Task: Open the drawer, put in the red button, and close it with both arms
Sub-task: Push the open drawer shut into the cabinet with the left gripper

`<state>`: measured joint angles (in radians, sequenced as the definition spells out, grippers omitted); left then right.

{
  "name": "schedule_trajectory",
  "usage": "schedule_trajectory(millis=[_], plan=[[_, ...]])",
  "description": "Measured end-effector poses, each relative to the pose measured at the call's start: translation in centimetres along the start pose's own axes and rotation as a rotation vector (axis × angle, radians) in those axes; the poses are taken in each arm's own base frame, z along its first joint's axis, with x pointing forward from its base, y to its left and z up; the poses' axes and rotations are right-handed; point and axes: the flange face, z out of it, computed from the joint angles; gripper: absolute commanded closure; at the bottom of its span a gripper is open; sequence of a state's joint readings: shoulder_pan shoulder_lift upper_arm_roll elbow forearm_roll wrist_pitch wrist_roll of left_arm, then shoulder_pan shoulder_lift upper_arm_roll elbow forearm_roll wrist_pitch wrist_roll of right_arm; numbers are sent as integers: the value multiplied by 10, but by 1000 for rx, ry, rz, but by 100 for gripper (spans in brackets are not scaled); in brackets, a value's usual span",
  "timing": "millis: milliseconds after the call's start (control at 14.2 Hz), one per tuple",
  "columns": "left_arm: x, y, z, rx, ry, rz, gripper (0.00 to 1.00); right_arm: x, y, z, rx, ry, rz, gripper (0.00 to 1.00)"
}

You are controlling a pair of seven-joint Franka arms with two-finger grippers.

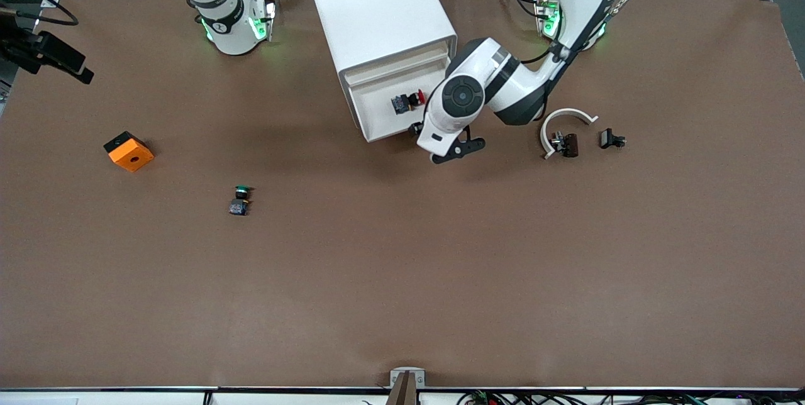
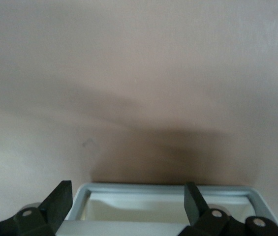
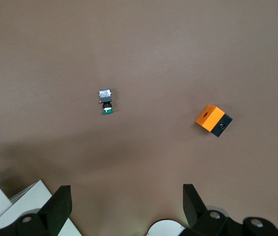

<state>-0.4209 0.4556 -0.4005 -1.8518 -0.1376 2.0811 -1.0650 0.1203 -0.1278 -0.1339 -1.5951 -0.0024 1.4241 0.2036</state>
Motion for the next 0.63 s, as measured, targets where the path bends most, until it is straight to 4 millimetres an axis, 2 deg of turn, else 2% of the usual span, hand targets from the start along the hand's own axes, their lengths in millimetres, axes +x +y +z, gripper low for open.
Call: schedule_trajectory(millis=[281,632], plan=[[-34,11,11,16,-25,1,0,17,0,6,-9,5,-45,0],[-66,22,25,19,-79,8,0,22,-1,7,-12,12,-47,0]])
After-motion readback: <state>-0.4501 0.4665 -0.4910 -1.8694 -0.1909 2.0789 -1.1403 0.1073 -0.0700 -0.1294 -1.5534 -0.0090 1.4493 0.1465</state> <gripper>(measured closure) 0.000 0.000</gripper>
